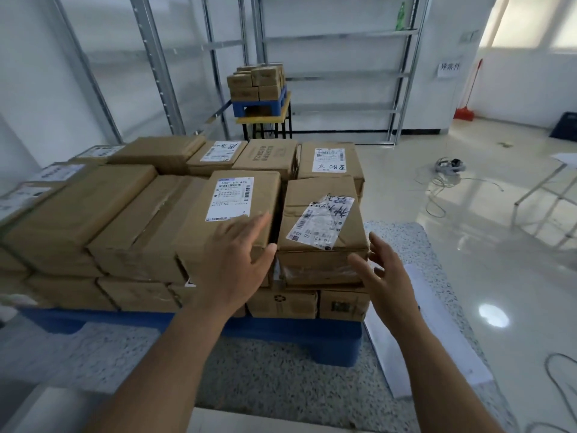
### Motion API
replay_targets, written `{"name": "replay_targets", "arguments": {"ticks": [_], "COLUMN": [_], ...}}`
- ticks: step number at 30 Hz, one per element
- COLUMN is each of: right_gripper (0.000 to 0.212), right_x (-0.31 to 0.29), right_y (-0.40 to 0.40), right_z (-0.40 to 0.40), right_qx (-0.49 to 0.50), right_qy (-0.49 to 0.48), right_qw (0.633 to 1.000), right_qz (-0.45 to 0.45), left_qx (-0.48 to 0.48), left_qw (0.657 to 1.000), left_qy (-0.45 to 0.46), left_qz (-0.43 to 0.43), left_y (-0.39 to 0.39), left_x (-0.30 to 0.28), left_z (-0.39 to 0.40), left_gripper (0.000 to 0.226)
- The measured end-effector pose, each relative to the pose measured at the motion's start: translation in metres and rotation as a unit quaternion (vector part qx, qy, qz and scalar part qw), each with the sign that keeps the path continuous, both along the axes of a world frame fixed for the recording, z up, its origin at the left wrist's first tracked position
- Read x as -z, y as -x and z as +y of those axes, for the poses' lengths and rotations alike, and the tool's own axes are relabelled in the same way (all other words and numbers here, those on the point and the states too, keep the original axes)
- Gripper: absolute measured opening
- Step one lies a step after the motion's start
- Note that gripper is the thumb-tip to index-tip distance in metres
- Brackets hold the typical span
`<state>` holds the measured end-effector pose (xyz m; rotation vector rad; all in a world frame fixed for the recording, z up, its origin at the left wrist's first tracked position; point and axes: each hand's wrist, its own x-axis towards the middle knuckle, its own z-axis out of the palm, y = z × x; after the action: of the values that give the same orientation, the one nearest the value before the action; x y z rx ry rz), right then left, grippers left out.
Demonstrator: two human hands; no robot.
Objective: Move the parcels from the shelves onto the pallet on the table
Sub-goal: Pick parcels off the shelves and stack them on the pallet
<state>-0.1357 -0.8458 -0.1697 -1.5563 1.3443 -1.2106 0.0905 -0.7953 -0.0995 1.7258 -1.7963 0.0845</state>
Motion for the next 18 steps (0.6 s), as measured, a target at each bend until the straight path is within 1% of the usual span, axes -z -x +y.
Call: {"name": "replay_targets", "arguments": {"ticks": [1,2,4,7,10,13,15,18], "right_gripper": [0.073,0.069,0.060,0.061,0.064,0.054,0.050,0.059], "right_x": [0.003,0.005,0.009,0.012,0.017,0.017,0.017,0.013], "right_y": [0.001,0.001,-0.003,-0.011,-0.015,-0.014,-0.012,-0.013], "right_z": [0.001,0.001,0.000,-0.002,-0.001,0.001,0.001,0.003], "right_qx": [-0.019,-0.029,-0.016,0.007,0.014,0.018,0.016,0.011], "right_qy": [-0.012,-0.019,-0.019,-0.012,-0.017,-0.022,-0.022,-0.024], "right_qw": [1.000,0.999,0.999,0.997,0.997,0.997,0.998,0.998], "right_qz": [-0.006,-0.001,0.031,0.071,0.078,0.067,0.062,0.054], "left_qx": [-0.006,-0.012,-0.019,-0.015,-0.011,0.009,0.026,0.051], "left_qw": [0.999,0.996,0.993,0.993,0.991,0.989,0.988,0.993], "left_qy": [-0.028,-0.058,-0.090,-0.074,-0.069,-0.070,-0.084,-0.087], "left_qz": [-0.037,-0.059,-0.078,-0.093,-0.112,-0.133,-0.126,-0.057], "left_y": [-0.007,-0.012,-0.019,-0.018,-0.017,-0.020,-0.023,-0.029], "left_x": [0.001,0.004,0.013,0.018,0.019,0.019,0.019,0.017], "left_z": [-0.003,-0.006,-0.012,-0.017,-0.022,-0.027,-0.030,-0.031], "left_gripper": [0.063,0.062,0.058,0.055,0.055,0.059,0.063,0.076]}}
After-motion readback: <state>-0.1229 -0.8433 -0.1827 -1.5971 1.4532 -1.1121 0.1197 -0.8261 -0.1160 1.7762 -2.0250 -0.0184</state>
